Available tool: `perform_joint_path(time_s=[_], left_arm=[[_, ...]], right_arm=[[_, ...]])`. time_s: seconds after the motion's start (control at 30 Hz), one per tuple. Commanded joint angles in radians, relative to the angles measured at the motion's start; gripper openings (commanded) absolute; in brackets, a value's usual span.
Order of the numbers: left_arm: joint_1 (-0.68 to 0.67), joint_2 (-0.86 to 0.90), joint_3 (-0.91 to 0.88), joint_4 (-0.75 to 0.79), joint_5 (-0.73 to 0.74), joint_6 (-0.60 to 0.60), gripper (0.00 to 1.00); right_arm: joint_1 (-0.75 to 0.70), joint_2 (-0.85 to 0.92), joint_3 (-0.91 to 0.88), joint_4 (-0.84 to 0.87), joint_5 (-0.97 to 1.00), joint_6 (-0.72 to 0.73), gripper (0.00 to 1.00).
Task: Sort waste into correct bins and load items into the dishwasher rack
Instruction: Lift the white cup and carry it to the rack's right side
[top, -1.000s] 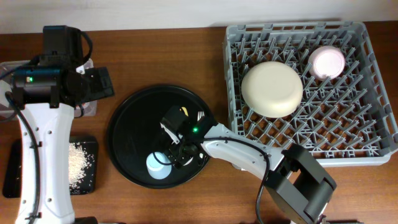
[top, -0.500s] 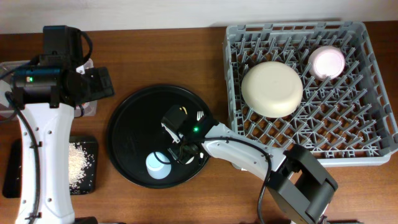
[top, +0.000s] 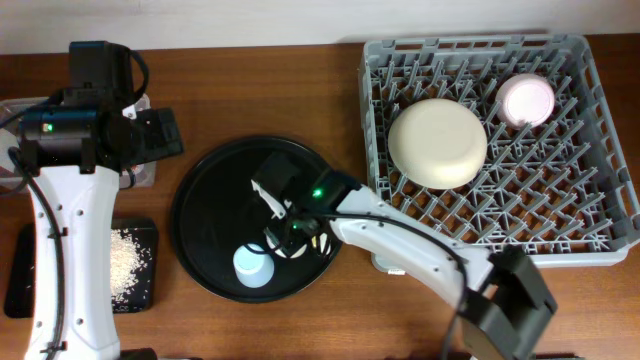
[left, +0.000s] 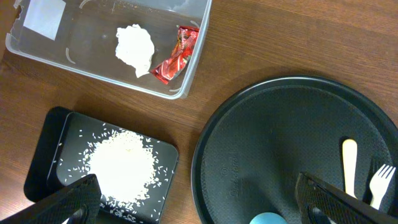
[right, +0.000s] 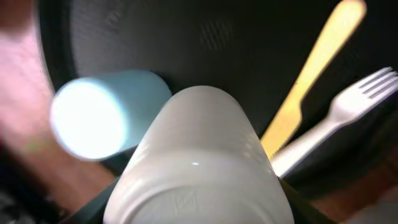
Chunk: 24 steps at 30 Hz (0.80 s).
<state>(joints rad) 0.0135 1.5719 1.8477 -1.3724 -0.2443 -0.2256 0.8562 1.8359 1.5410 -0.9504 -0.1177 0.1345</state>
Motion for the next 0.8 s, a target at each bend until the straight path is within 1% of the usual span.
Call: perform_joint_path(time_s=[0.0, 0.13, 0.2, 0.27, 0.37, 0.43, 0.57, 0.77], left_arm=[[0.002, -0.002, 0.008, 0.001, -0.011, -0.005, 0.99], [0.002, -0.002, 0.008, 0.002, -0.011, -0.005, 0.99], [0.002, -0.002, 0.008, 0.002, -0.011, -0.005, 0.99], [0.002, -0.002, 0.008, 0.002, -0.010, -0.005, 0.99], [0.003, -0.002, 0.008, 0.002, -0.010, -0.005, 0.99], [0.003, -0.002, 0.008, 0.002, -0.011, -0.005, 0.99], [0.002, -0.002, 0.008, 0.002, -0.011, -0.005, 0.99], [0.003, -0.002, 0.008, 0.002, -0.011, -0.005, 0.99]], right_arm=[[-0.042, -0.076, 0.084, -0.080, -0.005, 0.005, 0.54], [-0.175, -0.148, 0.137, -0.221, -0.001, 0.005, 0.52], [-0.313, -0.200, 0.137, -0.296, -0.001, 0.005, 0.52], [-0.403, -0.219, 0.137, -0.339, 0.002, 0.005, 0.52], [-0.607, -0.231, 0.137, -0.411, 0.067, 0.005, 0.52], [-0.751, -0.230, 0.137, -0.428, 0.097, 0.004, 0.52], [-0.967, -0.229, 0.137, -0.428, 0.098, 0.004, 0.51], [-1.152, -0.221, 0.133, -0.421, 0.184, 0.000, 0.51]])
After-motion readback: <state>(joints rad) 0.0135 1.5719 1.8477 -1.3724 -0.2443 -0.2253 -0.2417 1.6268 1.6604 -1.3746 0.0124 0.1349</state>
